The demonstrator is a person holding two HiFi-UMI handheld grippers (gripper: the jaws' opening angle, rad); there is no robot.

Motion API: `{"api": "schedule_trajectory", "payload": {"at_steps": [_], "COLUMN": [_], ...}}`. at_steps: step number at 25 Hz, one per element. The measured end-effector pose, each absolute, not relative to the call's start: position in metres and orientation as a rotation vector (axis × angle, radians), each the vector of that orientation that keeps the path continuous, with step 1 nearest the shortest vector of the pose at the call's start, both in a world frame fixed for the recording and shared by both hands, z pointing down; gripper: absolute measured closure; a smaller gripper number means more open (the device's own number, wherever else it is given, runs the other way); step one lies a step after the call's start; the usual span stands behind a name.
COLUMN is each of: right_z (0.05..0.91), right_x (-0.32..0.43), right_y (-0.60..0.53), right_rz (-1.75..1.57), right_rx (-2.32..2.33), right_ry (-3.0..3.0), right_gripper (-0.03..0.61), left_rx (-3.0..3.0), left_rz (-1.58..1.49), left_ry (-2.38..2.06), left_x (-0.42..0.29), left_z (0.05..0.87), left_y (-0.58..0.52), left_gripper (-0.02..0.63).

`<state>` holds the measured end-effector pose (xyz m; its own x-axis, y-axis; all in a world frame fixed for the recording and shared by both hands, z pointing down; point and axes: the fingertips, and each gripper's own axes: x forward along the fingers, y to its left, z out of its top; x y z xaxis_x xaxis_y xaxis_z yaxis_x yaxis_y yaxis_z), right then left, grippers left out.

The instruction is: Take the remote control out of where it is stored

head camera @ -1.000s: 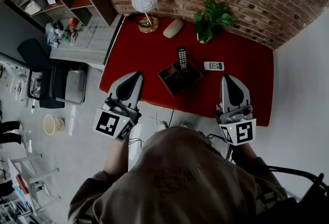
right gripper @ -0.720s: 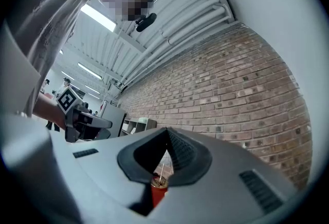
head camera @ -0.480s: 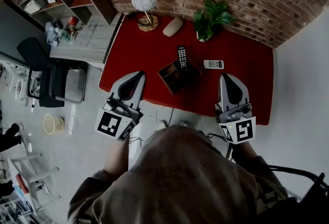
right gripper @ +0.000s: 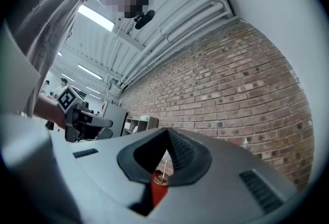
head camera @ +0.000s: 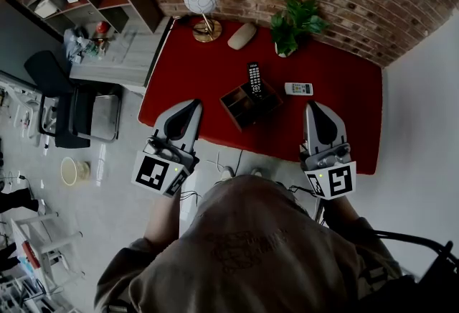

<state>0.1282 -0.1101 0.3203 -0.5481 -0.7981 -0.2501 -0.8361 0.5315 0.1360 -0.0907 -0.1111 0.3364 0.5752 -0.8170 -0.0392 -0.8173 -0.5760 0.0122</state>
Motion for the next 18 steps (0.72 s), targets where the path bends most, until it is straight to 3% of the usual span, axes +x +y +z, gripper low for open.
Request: {"api": "schedule_trajectory", "payload": {"at_steps": [18], "right_z": [0.328], "right_x": [0.114], "right_y": [-0.140], "right_rz": [0.388], "right_rx": [-1.384], "right_ry": [2.727], "right_gripper": [0.566], "left_rx": [-2.809], "left_rz": [0.070], "left_ry": [1.453], "left_x": [-0.095], "left_z": [0.343], "left_y": [-0.112], "left_gripper": [0.603]}}
